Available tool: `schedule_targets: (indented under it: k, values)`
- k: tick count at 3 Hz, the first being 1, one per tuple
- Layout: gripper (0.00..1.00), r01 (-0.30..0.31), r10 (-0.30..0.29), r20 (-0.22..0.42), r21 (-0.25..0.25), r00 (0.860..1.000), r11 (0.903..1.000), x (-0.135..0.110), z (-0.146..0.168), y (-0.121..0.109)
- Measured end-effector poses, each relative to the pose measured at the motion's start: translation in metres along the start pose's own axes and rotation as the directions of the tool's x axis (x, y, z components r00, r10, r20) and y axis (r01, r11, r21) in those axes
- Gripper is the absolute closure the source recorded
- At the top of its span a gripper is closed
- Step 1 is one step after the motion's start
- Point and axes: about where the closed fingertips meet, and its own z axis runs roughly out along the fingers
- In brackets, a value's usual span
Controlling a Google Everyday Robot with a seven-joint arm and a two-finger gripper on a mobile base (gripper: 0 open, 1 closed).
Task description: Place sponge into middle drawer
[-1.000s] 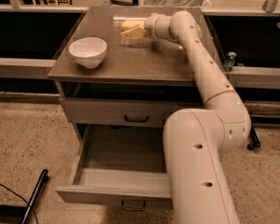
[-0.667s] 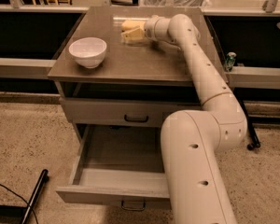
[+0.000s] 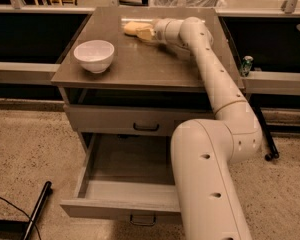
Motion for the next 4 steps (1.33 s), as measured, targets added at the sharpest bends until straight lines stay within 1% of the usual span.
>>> schedule_targets:
  k: [1, 2, 3, 4]
  values:
    - [0.66, 0.005, -0.005, 0.000, -0.009, 1.000, 0.9999, -0.001, -0.009, -0.002]
    - [0.89, -0.006, 0.011, 0.061, -0.081, 0.998, 0.9967, -0.013, -0.038, -0.001]
    - [1.00, 0.025, 0.008, 0.169, -0.191, 0.986, 0.9813, -0.043, -0.093, 0.006]
    - [1.00, 0.237, -0.180, 0.238, -0.237, 0.954, 0.9422, -0.057, -0.156, 0.019]
